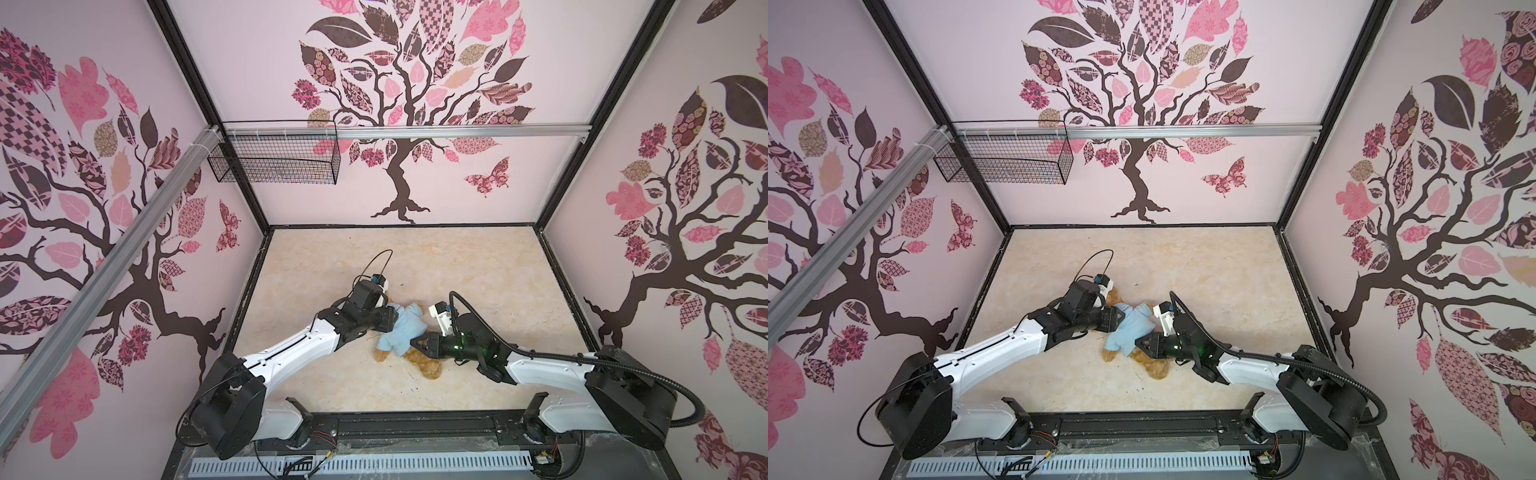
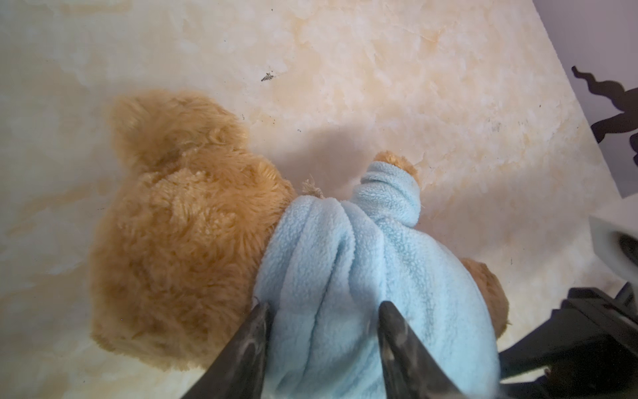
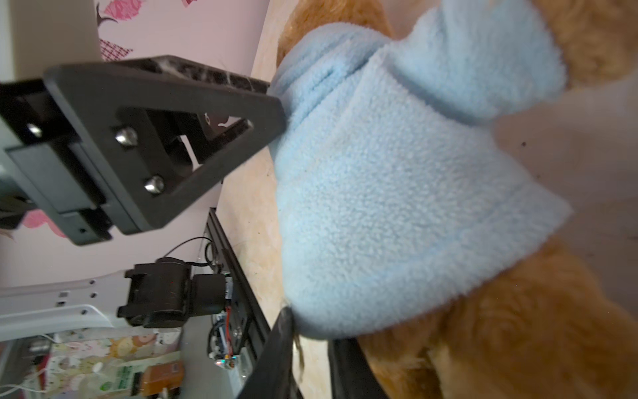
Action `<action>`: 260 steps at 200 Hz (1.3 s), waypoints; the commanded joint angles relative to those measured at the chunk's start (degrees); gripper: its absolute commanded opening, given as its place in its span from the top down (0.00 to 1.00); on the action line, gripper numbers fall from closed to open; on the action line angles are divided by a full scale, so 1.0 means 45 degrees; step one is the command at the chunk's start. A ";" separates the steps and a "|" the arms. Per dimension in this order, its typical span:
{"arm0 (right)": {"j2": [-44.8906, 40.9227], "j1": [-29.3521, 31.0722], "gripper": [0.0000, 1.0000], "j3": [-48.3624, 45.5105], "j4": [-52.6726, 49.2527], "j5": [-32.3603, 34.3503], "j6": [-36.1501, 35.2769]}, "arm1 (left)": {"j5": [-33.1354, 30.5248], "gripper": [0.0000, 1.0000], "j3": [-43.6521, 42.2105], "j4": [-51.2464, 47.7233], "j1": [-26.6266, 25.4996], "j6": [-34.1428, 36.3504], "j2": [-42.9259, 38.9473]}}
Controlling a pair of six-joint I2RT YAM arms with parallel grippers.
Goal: Dress the teddy bear
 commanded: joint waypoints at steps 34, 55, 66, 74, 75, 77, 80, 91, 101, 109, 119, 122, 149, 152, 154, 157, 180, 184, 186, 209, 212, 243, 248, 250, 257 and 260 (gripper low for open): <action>-0.0355 0.0006 1.00 -0.0349 -0.0354 0.1034 -0.0828 | 0.2146 0.48 -0.0715 0.0731 0.1008 -0.1412 -0.0446; -0.0343 -0.0007 1.00 -0.0383 -0.0439 0.0776 -0.1083 | 0.2307 0.52 -0.0529 0.0667 0.1008 -0.1317 -0.0040; -0.0299 -0.0036 1.00 -0.0327 -0.0582 0.0702 -0.1190 | 0.2403 0.55 -0.0457 0.0704 0.0994 -0.1230 0.0138; -0.0280 -0.0057 1.00 -0.0352 -0.0581 0.0672 -0.1231 | 0.2525 0.56 -0.0375 0.0748 0.1009 -0.1221 0.0273; -0.0280 -0.0051 1.00 -0.0357 -0.0580 0.0672 -0.1233 | 0.2544 0.56 -0.0359 0.0741 0.1009 -0.1222 0.0285; -0.0280 -0.0047 1.00 -0.0356 -0.0584 0.0672 -0.1239 | 0.2567 0.56 -0.0347 0.0747 0.0999 -0.1223 0.0318; -0.0270 -0.0071 1.00 -0.0371 -0.0589 0.0672 -0.1242 | 0.2590 0.57 -0.0329 0.0754 0.0986 -0.1209 0.0366; -0.0255 -0.0131 1.00 -0.0399 -0.0561 0.0618 -0.1310 | 0.2501 0.57 -0.0301 0.0777 0.0941 -0.1215 0.0578; -0.0241 -0.0199 1.00 -0.0384 -0.0584 0.0527 -0.1421 | 0.2358 0.59 -0.0307 0.0797 0.0948 -0.1217 0.0787; -0.0267 -0.0230 1.00 -0.0361 -0.0704 0.0515 -0.1527 | 0.2158 0.63 -0.0314 0.0794 0.0940 -0.1241 0.0951; -0.0415 -0.0288 1.00 -0.0342 -0.1047 0.0572 -0.1734 | 0.1737 0.68 -0.0369 0.0862 0.0948 -0.1294 0.1038; -0.0489 -0.0308 1.00 -0.0357 -0.1189 0.0574 -0.1800 | 0.1634 0.70 -0.0407 0.0912 0.0947 -0.1330 0.1046; -0.1331 -0.1023 1.00 -0.0768 -0.2178 0.0026 -0.2242 | 0.0977 0.89 -0.0752 0.1358 0.0971 -0.1672 0.0942; -0.1439 -0.1201 1.00 -0.0854 -0.2273 -0.0115 -0.2286 | 0.0894 0.92 -0.0785 0.1358 0.0992 -0.1699 0.0924; -0.1512 -0.1301 1.00 -0.0895 -0.2340 -0.0213 -0.2313 | 0.0846 0.94 -0.0805 0.1345 0.1005 -0.1723 0.0908; -0.1625 -0.1497 1.00 -0.0997 -0.2413 -0.0369 -0.2348 | 0.0770 0.97 -0.0850 0.1351 0.1023 -0.1769 0.0864; -0.2321 -0.3253 1.00 -0.1628 -0.2933 -0.1748 -0.2627 | 0.0075 1.00 -0.1344 0.1613 0.1100 -0.2160 0.0450; -0.2391 -0.3465 1.00 -0.1715 -0.2987 -0.1903 -0.2677 | 0.0031 1.00 -0.1377 0.1618 0.1106 -0.2179 0.0415; -0.2414 -0.3572 1.00 -0.1750 -0.3032 -0.1959 -0.2708 | 0.0025 1.00 -0.1397 0.1615 0.1106 -0.2180 0.0414; -0.2177 -0.3880 1.00 -0.1900 -0.3006 -0.2021 -0.2877 | 0.0210 1.00 -0.1416 0.1531 0.1103 -0.2218 0.0575; -0.2082 -0.3890 1.00 -0.1872 -0.2967 -0.2058 -0.2858 | 0.0244 1.00 -0.1434 0.1562 0.1106 -0.2253 0.0598; -0.1680 -0.4329 1.00 -0.1368 -0.3394 -0.2548 -0.3016 | 0.0454 1.00 -0.1624 0.1614 0.1102 -0.2384 0.0545; -0.1820 -0.4361 1.00 -0.1284 -0.3392 -0.2730 -0.3029 | 0.0437 1.00 -0.1665 0.1602 0.1103 -0.2406 0.0443; -0.1890 -0.4377 1.00 -0.1256 -0.3411 -0.2791 -0.3031 | 0.0424 1.00 -0.1684 0.1596 0.1096 -0.2412 0.0373; -0.2150 -0.4365 1.00 -0.1106 -0.3449 -0.3130 -0.3043 | 0.0357 1.00 -0.1753 0.1549 0.1104 -0.2428 0.0161; -0.2254 -0.4380 1.00 -0.1046 -0.3460 -0.3280 -0.3028 | 0.0289 1.00 -0.1776 0.1520 0.1106 -0.2448 0.0085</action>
